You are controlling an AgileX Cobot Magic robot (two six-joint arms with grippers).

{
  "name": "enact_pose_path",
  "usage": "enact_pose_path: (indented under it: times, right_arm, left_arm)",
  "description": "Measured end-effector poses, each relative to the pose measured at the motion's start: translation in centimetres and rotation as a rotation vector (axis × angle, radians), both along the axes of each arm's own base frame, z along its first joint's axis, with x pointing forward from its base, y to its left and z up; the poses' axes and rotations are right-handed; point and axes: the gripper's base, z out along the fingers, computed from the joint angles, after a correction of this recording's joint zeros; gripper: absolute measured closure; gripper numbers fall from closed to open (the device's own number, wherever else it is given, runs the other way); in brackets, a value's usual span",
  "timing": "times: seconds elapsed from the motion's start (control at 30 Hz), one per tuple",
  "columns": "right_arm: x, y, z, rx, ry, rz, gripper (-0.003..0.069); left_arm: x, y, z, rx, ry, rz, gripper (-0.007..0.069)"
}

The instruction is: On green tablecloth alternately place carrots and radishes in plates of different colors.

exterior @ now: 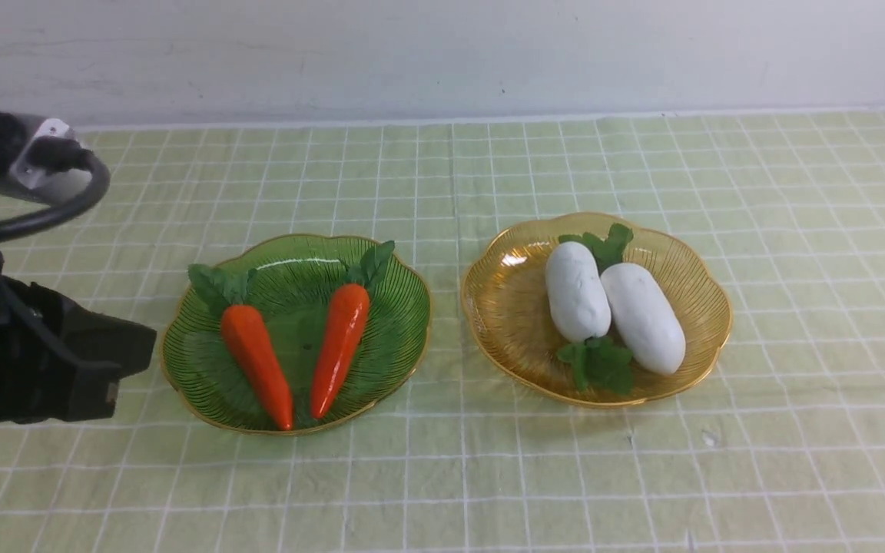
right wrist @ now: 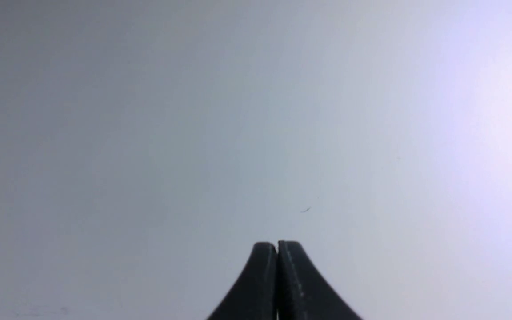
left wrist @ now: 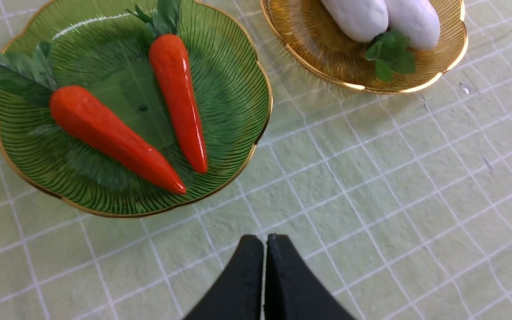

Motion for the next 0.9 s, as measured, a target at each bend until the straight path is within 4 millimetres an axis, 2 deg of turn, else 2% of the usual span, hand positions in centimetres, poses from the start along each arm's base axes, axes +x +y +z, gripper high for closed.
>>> enact_pose_path:
  times: [0.13, 0.17, 0.3, 0.53, 0.67, 0.9]
  right_arm:
    - [-0.1, 0.0, 0.0, 0.003, -0.010, 0.000, 0.0673]
    - [-0.1, 0.0, 0.0, 0.003, -0.010, 0.000, 0.0673]
    - [-0.1, 0.0, 0.0, 0.003, -0.010, 0.000, 0.0673]
    - [-0.1, 0.0, -0.1, -0.001, 0.005, 0.000, 0.0673]
    - [0.0, 0.0, -0.1, -0.003, 0.009, 0.000, 0.0673]
    - [0.0, 0.0, -0.1, -0.003, 0.011, 0.000, 0.0673]
  left_arm:
    - [-2.9, 0.3, 0.0, 0.002, -0.077, 0.005, 0.0632]
    - [-3.1, 0.4, 0.0, 0.002, -0.082, 0.005, 0.0632]
    - [-6.4, 1.0, 0.4, 0.003, -0.255, 0.038, 0.0632]
    - [-10.6, 1.4, 1.0, -0.040, -0.456, 0.063, 0.0632]
    - [-11.9, 1.5, 1.2, -0.055, -0.502, 0.062, 0.0632]
    - [-12.1, 1.6, 1.2, -0.034, -0.517, 0.058, 0.0632]
